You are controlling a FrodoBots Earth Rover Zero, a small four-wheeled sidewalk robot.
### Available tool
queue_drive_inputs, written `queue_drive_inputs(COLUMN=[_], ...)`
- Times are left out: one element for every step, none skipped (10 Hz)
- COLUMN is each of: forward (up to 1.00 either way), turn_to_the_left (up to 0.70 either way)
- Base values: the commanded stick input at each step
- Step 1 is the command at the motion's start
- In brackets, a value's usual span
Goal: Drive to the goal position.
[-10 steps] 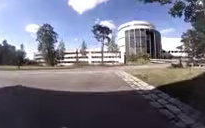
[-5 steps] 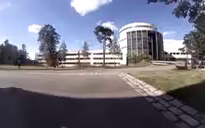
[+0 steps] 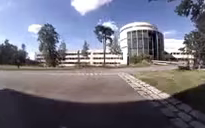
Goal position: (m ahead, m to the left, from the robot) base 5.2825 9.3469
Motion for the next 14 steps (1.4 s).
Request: queue_drive_inputs(forward=[1.0,1.0,1.0,1.0,1.0,1.0,1.0,1.0,1.0,1.0,1.0,1.0,1.0,1.0], turn_to_the_left=[0.0,0.0,0.0,0.0,0.0,0.0,0.0,0.0,0.0,0.0,0.0,0.0,0.0,0.0])
